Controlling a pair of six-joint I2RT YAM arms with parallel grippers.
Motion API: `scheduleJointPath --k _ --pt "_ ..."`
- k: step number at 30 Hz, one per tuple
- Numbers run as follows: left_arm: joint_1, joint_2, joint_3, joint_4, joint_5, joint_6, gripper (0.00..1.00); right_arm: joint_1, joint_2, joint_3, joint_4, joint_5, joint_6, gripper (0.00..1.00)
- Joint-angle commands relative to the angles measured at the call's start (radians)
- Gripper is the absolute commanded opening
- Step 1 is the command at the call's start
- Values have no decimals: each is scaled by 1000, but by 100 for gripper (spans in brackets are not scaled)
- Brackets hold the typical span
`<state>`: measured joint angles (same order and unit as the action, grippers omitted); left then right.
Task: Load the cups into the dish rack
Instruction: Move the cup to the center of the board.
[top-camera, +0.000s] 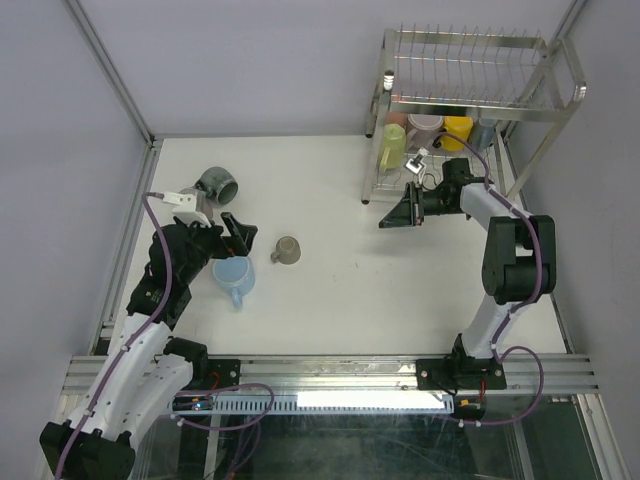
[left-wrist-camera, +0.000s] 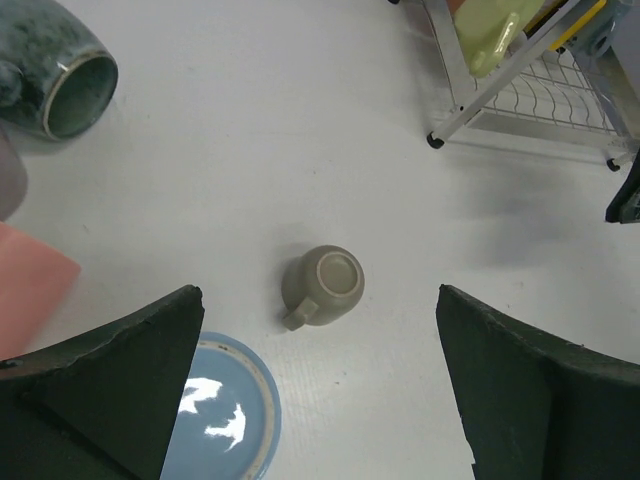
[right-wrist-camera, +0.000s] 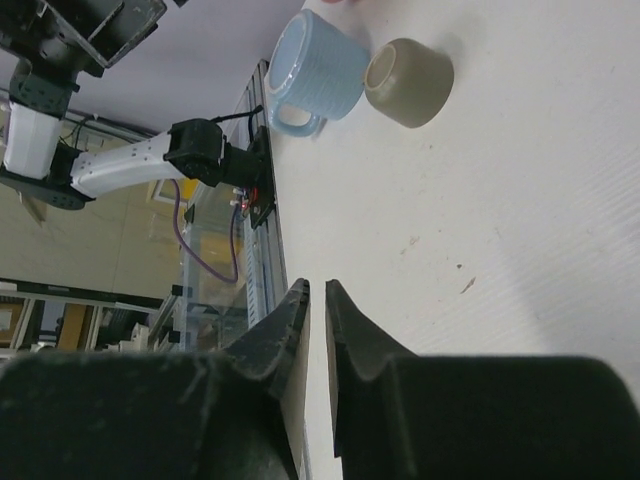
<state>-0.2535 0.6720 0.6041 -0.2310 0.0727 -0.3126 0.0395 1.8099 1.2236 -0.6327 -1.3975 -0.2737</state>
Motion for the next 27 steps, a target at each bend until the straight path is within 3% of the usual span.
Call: scheduleJointPath --k 1,5,12,16,17,19,21,23,27 --pt "10 2 -32 41 17 -117 99 18 -63 14 -249 16 -285 14" --pt "11 14 -48 -16 -69 -163 96 37 -100 -6 -260 75 -326 14" --pt "11 14 -91 -52 -344 -277 73 105 -303 -103 -38 321 -239 18" --pt "10 -45 -166 -47 -514 -385 33 160 -498 -182 157 516 -228 21" --pt "11 -66 -185 -47 -554 -408 26 172 -548 -210 222 539 -238 28" --pt "11 -102 -215 -57 -624 -452 14 178 -624 -264 335 497 -294 51" --pt "10 -127 -236 -81 -678 -494 4 176 -604 -251 398 441 -203 61" --pt "10 -139 -265 -90 -731 -547 0 185 -539 -167 316 332 -207 53" --pt "10 -81 -303 -89 -764 -618 0 331 -527 -158 323 404 -187 48"
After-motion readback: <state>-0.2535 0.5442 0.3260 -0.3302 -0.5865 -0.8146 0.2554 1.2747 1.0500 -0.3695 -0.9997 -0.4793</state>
